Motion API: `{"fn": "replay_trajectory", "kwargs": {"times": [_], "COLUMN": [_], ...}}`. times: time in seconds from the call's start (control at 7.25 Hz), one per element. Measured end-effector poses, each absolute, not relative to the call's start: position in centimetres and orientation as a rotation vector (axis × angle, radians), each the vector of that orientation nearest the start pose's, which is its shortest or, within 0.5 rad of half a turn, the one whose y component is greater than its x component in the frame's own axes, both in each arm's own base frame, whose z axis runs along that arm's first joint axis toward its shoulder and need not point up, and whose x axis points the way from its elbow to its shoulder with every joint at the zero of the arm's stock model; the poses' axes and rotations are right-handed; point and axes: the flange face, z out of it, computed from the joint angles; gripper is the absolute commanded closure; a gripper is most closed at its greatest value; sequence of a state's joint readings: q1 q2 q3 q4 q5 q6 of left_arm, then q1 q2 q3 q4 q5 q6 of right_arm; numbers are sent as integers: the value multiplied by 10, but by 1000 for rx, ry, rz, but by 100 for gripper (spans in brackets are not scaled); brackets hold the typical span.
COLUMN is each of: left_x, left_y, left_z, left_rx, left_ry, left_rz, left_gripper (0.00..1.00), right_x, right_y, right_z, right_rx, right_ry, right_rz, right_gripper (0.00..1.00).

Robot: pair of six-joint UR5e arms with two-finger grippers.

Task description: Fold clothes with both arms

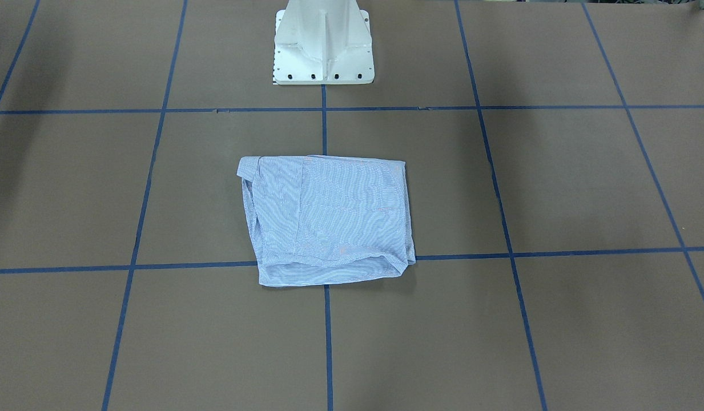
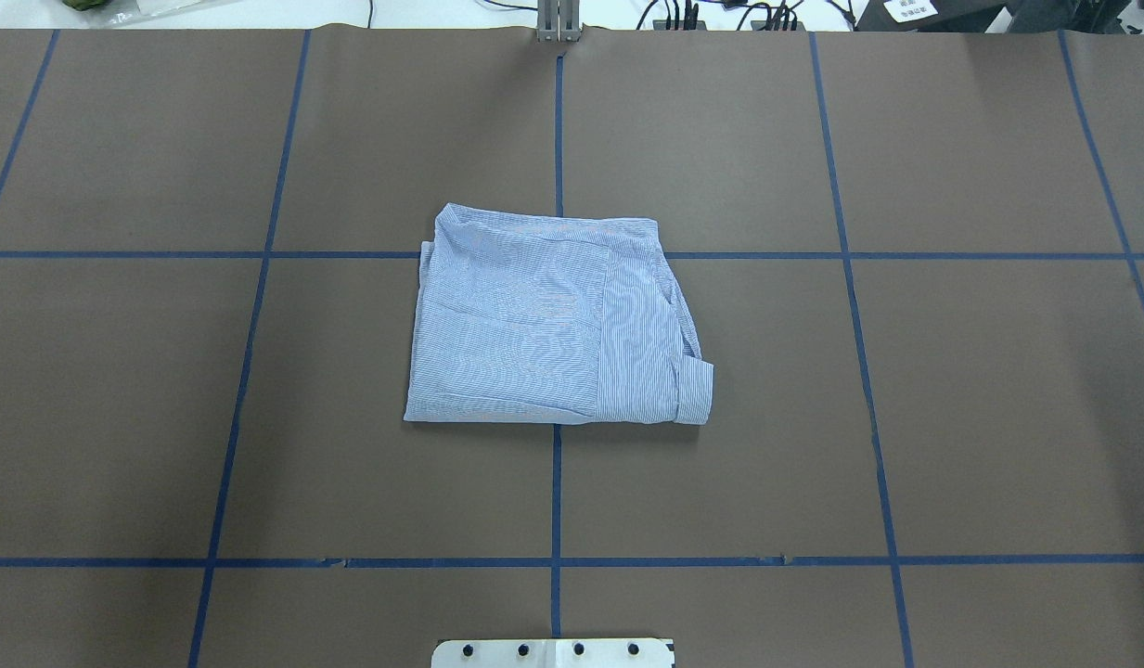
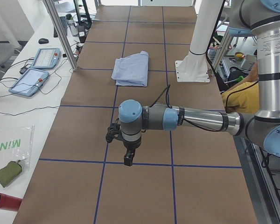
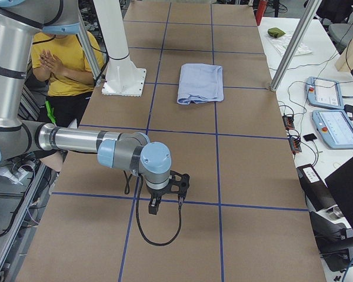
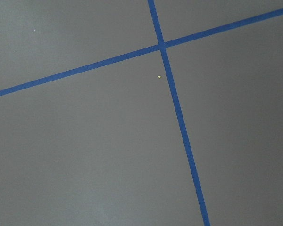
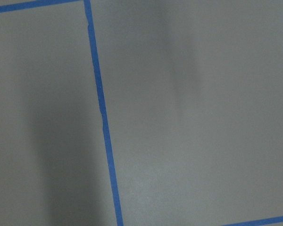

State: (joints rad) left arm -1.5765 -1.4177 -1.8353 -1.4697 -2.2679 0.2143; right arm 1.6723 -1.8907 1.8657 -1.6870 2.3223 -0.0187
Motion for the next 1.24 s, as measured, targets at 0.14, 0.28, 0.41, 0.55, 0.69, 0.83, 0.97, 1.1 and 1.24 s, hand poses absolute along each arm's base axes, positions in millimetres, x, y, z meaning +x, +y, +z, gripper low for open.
{"fn": "replay_trajectory", "kwargs": {"times": [0.14,0.28,0.41,0.55,0.69,0.83,0.97,1.1,1.24], "left_x": [-68,-66,-65,-65,-65,-65,-65,-65,-65], "left_y": [-424,-423,-423,-425,-426,-427,-427,-427,-427], "left_z": [614,612,608,605,603,602,602,602,602], "left_rx": [80,80,86,94,100,103,104,105,105], "left_ry": [738,771,782,783,783,782,783,783,783], "left_rz": [185,176,176,180,183,184,184,185,184], "left_gripper": [0,0,0,0,0,0,0,0,0], "right_x": [100,100,100,100,101,101,101,101,101], "right_y": [-339,-340,-341,-341,-340,-338,-336,-335,-336], "right_z": [661,661,660,660,662,664,667,668,669], "right_rx": [-87,-85,-83,-83,-86,-90,-95,-98,-99], "right_ry": [-757,-756,-756,-755,-752,-749,-745,-741,-738], "right_rz": [130,129,127,126,125,125,126,126,126], "right_gripper": [0,0,0,0,0,0,0,0,0]}}
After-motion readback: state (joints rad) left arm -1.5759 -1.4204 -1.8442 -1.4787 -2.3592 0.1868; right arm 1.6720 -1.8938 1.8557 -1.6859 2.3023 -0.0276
